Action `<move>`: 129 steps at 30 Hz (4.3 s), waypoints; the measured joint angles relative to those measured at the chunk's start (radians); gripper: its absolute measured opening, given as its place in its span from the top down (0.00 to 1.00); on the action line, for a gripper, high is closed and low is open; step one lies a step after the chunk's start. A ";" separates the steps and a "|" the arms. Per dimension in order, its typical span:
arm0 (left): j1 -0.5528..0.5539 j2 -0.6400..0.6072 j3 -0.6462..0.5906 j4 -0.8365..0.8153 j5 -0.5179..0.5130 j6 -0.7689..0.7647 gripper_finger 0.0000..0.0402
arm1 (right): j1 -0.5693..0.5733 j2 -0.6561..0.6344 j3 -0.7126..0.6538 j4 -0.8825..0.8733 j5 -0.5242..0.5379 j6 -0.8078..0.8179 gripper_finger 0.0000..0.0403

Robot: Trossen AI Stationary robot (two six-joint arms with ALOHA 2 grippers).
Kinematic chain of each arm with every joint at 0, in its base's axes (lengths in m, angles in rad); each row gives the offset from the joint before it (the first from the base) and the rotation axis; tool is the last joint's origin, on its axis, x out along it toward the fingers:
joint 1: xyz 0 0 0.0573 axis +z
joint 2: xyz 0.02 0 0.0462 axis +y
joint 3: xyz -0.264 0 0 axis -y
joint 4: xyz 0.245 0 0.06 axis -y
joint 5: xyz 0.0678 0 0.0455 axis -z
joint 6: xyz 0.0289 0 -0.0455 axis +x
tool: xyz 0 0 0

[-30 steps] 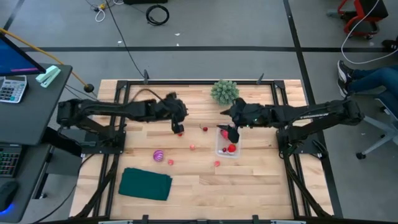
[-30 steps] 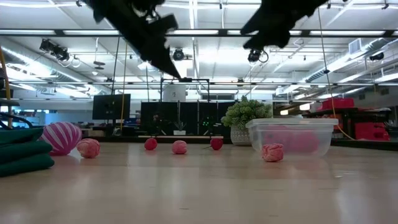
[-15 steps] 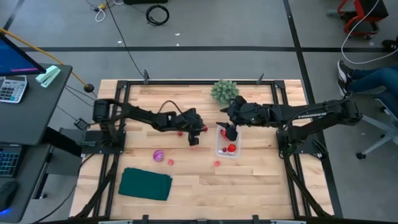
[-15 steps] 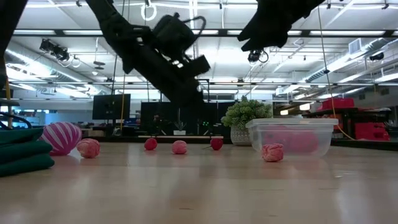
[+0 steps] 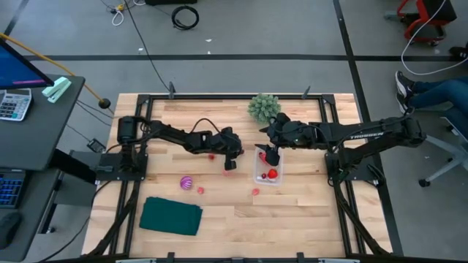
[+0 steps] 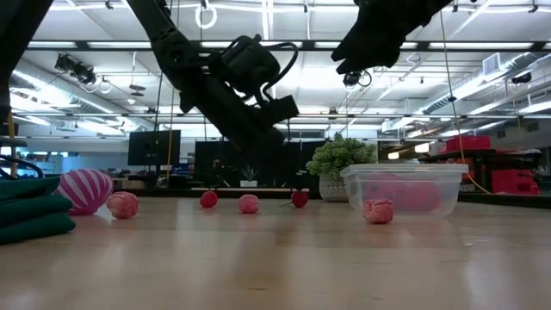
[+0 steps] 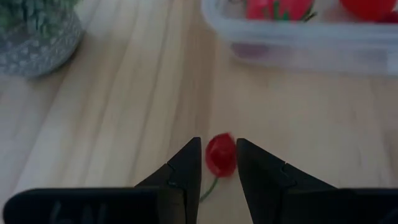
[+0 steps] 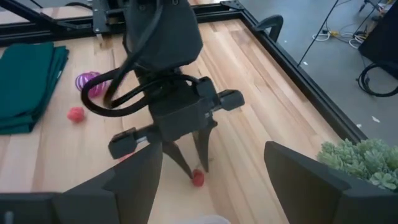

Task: Pick and placing Produce into tupperware
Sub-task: Put the red cherry into the transparent bin, then put the violet onion into the transparent bin

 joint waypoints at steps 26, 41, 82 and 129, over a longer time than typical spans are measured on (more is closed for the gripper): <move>-0.026 -0.012 0.000 0.218 -0.023 -0.033 0.72 | 0.000 0.000 0.000 0.001 0.000 -0.003 0.28; -0.012 -0.012 0.000 0.031 -0.027 0.023 0.36 | 0.000 0.000 0.000 0.000 0.000 -0.003 0.28; -0.001 0.093 0.000 0.086 -0.030 -0.157 0.56 | 0.000 0.000 0.000 0.000 0.000 -0.003 0.28; -0.162 0.142 0.215 0.215 -0.030 -0.125 0.57 | 0.000 -0.040 0.000 -0.102 0.008 0.060 0.28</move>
